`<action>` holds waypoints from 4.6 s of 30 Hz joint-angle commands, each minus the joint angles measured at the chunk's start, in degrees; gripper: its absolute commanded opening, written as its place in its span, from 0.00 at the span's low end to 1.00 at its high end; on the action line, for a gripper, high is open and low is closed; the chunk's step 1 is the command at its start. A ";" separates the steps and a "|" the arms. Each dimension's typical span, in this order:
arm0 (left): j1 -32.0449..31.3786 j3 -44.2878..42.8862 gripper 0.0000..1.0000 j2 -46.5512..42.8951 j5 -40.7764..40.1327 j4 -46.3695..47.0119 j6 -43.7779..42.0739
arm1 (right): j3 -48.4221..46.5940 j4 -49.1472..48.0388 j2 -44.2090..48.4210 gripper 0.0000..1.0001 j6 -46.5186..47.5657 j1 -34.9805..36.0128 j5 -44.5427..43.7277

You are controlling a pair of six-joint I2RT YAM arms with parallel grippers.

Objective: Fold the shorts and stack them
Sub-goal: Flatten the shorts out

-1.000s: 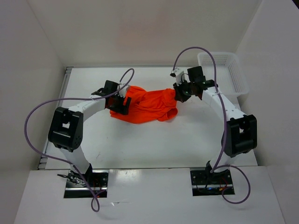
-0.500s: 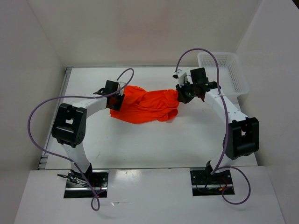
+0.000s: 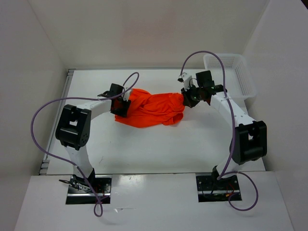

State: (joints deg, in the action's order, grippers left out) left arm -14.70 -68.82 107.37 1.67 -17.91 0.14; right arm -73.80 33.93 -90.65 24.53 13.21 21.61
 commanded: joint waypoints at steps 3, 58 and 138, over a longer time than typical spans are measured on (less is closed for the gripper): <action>0.11 -2.64 0.38 2.75 -0.27 -0.98 -0.14 | 1.03 -0.45 2.58 0.00 1.31 -0.29 0.19; 1.70 -40.43 0.76 12.51 -7.39 -0.55 -0.14 | 5.95 -0.45 5.22 0.00 3.94 -0.29 -0.86; 26.66 9.00 0.15 -33.80 23.29 -31.04 -0.14 | 11.20 18.18 7.94 0.61 22.48 -0.29 -9.97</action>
State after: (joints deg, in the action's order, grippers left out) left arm 12.53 -65.78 79.15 27.75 -45.80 0.14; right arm -67.77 45.41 -88.49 38.00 13.43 19.90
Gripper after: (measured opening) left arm 0.111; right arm 0.507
